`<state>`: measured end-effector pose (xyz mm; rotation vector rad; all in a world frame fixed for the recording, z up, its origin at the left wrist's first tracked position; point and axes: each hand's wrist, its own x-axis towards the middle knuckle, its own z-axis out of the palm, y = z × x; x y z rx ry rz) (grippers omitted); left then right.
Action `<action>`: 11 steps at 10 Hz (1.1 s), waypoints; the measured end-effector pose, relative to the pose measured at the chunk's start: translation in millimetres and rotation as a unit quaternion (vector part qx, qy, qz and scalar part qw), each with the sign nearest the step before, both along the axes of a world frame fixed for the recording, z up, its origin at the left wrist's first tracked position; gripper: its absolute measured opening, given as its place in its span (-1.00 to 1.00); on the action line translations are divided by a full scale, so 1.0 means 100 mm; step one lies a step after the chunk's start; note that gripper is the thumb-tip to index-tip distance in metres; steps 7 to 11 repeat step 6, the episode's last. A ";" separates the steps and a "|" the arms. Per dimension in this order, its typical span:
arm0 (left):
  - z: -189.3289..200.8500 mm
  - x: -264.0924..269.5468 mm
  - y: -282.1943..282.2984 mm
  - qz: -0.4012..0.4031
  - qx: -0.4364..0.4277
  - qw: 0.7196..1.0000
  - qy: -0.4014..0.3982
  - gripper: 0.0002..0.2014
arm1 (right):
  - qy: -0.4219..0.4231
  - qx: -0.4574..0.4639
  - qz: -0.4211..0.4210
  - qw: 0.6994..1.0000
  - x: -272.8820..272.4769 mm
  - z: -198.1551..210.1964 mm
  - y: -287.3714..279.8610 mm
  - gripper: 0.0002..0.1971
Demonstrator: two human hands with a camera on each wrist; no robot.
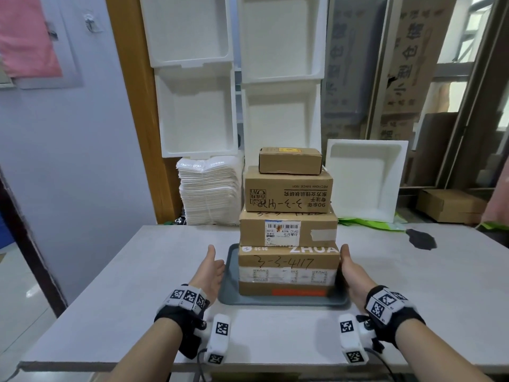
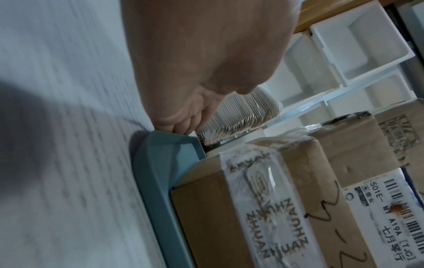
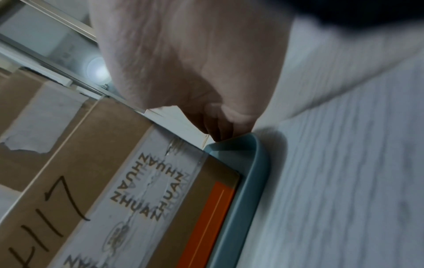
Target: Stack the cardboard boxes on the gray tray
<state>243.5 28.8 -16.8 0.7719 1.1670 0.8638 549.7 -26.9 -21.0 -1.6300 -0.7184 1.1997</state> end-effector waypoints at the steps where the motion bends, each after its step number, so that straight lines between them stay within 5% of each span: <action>1: -0.02 0.09 0.02 -0.009 -0.004 1.000 -0.007 -0.09 | 0.000 0.000 -0.008 1.000 0.10 0.00 -0.04 -0.25; 4: -0.06 0.19 0.04 -0.016 0.013 0.999 0.038 -0.11 | -0.018 0.001 0.013 1.000 0.14 0.03 -0.09 -0.27; 6: 0.04 0.20 0.09 -0.011 0.041 0.996 0.080 -0.19 | -0.107 0.013 0.010 0.994 0.14 0.14 -0.10 -0.27; 11: 0.04 0.20 0.09 -0.011 0.041 0.996 0.080 -0.19 | -0.107 0.013 0.010 0.994 0.14 0.14 -0.10 -0.27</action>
